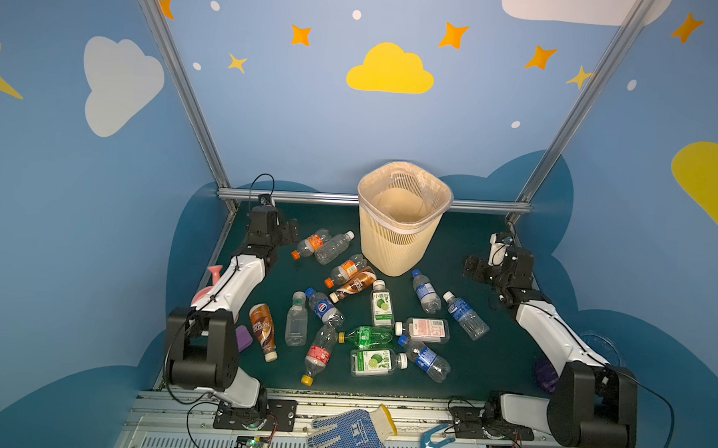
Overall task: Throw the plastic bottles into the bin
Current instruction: 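Reach left gripper to orange-capped bottle while right gripper nears a water bottle, then close the left gripper on the orange-labelled clear bottle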
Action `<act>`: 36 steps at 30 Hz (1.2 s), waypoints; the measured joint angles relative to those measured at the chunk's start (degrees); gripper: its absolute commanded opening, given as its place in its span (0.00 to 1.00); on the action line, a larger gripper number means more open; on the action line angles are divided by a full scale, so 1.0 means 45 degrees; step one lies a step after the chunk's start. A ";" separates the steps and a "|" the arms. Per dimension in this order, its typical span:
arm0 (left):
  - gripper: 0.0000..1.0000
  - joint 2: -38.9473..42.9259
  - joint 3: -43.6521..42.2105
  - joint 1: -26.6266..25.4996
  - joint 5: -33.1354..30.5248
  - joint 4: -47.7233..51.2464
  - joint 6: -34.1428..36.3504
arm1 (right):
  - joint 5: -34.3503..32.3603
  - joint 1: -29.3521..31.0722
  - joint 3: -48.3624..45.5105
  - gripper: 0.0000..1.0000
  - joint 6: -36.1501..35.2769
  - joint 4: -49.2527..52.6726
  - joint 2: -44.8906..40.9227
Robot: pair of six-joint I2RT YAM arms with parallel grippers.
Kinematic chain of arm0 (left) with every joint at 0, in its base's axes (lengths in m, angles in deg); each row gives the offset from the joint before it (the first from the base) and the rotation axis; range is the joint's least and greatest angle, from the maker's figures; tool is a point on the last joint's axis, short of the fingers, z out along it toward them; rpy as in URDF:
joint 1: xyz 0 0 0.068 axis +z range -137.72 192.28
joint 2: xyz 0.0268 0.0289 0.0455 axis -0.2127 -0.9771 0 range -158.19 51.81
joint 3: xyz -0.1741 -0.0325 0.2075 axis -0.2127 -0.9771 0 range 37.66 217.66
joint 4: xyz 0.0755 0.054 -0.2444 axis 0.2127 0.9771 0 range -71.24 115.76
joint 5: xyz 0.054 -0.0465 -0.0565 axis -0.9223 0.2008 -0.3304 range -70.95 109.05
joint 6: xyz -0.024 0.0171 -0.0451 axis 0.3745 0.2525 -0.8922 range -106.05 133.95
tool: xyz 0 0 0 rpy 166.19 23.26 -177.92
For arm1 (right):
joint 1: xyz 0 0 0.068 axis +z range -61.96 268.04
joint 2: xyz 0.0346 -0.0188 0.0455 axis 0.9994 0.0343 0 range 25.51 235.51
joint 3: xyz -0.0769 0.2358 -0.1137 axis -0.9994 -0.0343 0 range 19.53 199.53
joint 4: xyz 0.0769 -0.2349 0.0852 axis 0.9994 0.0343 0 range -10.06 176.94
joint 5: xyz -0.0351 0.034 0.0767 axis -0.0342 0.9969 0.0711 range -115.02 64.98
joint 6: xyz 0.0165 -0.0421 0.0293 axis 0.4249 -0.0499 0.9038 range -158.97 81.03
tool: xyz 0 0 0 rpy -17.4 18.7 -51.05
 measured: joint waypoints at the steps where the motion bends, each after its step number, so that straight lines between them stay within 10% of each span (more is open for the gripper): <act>1: 1.00 -0.0539 0.0636 -0.0029 0.0355 0.0544 0.0170 | 0.0053 0.0000 -0.0005 0.98 0.0053 0.0350 0.0000; 19: 0.87 -0.7674 0.8432 -0.1384 0.1457 0.6562 0.2633 | -0.0457 -0.0073 -0.0267 0.98 0.0369 0.3021 -0.0835; 36: 0.80 -0.9675 1.1074 -0.1331 0.0967 0.8291 0.2759 | -0.1156 -0.0204 -0.0559 0.98 0.0369 0.3269 -0.1394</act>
